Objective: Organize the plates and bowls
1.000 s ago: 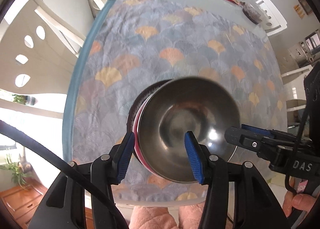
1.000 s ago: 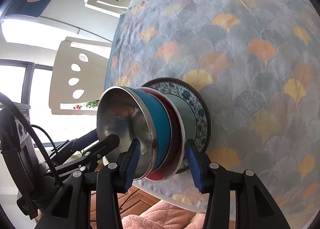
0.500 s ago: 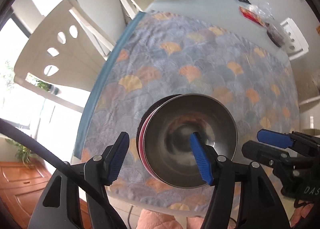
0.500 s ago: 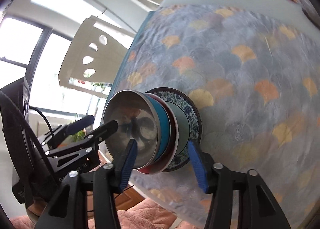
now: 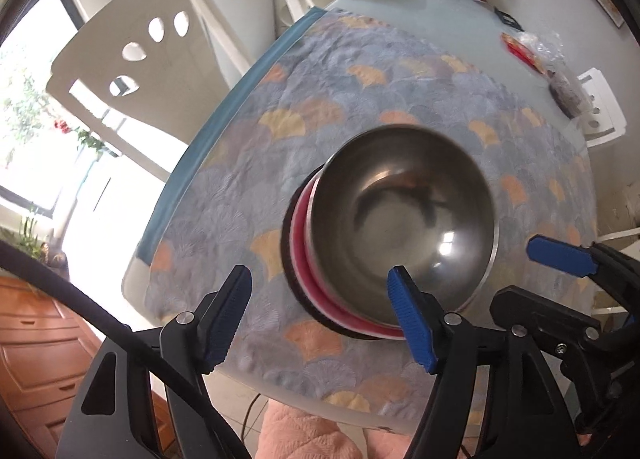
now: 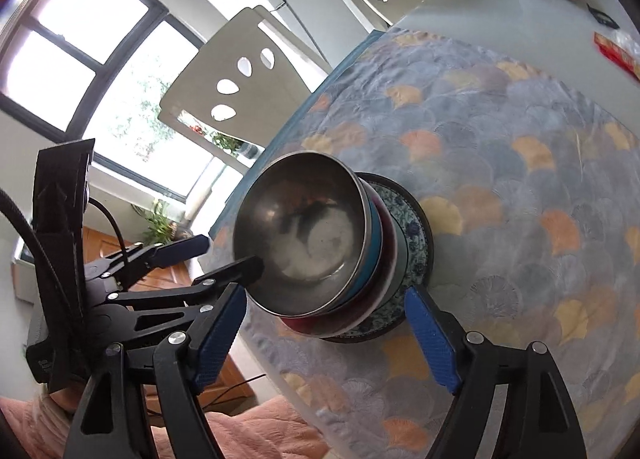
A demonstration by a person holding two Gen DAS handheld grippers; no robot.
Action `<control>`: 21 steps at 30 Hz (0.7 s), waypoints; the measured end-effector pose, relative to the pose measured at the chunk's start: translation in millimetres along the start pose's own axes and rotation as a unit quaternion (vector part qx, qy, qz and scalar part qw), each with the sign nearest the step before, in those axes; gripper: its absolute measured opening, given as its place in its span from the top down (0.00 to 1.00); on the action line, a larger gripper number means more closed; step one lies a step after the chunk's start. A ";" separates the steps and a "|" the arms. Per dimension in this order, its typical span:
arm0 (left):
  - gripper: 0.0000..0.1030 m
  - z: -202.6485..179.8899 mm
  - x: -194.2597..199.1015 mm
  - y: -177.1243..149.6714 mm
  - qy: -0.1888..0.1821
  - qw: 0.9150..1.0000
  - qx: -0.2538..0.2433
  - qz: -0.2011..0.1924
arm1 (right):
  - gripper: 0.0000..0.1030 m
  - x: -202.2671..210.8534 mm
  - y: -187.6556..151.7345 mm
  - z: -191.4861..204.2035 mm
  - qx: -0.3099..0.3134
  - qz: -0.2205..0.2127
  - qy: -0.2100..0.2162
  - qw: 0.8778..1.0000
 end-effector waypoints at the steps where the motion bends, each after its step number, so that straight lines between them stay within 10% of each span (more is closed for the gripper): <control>1: 0.33 1.4 -1.0 -0.5 0.001 1.000 0.002 -0.002 | 0.22 -2.9 0.3 0.4 0.005 0.003 -0.011 1.000; 21: 0.33 12.6 -11.6 6.2 0.025 1.000 -0.011 -0.008 | 0.16 -24.5 2.2 4.4 -0.004 0.019 -0.030 0.999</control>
Point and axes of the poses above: each gripper's, at about its wrist camera, not at the fingertips, and x roughly against the way its jaws point, z to its left, y to its top, the point moved 9 cm from there along -x, roughly the way its jaws point, and after that the axes turned 15 degrees about z, right-handed, at the moved point
